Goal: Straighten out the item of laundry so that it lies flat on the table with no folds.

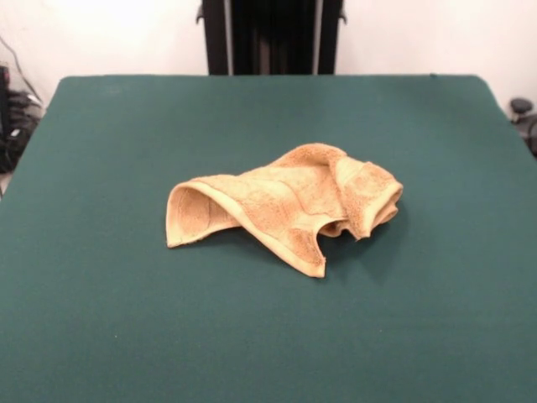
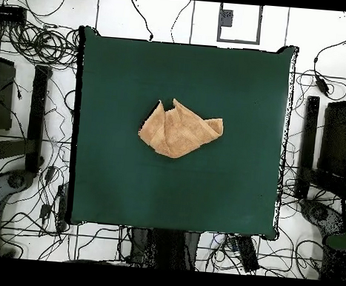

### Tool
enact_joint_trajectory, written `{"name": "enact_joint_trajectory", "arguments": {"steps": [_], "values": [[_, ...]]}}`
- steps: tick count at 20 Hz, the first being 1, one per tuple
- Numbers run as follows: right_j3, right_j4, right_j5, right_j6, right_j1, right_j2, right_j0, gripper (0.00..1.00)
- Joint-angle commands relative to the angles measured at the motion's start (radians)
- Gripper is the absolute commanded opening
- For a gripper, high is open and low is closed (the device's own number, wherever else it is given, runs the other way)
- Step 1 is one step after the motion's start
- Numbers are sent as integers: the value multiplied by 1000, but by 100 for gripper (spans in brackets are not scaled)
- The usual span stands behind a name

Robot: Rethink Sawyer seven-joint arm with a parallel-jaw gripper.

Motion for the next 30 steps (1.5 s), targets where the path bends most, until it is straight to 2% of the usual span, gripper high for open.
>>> {"name": "enact_joint_trajectory", "arguments": {"steps": [1, 4, 6, 9, 12, 13, 15, 19, 22, 25, 30], "values": [[120, 51, -398, 555, -16, 30, -22, 0], [135, 37, -375, 519, -53, 9, -66, 0], [119, 23, -382, 485, -20, -24, -93, 0], [21, -9, -376, 356, 89, -119, -135, 0], [-90, -40, -373, 303, 206, -141, -200, 0], [-130, -18, -325, 287, 236, -142, -225, 0], [-200, -20, -284, 241, 276, -162, -242, 0], [-315, -10, -223, 171, 314, -228, -210, 0], [-392, -36, -299, 170, 382, -259, -201, 0], [-504, -129, -471, 193, 505, -280, -233, 0], [-676, -246, -544, 180, 628, -286, -294, 0]]}}
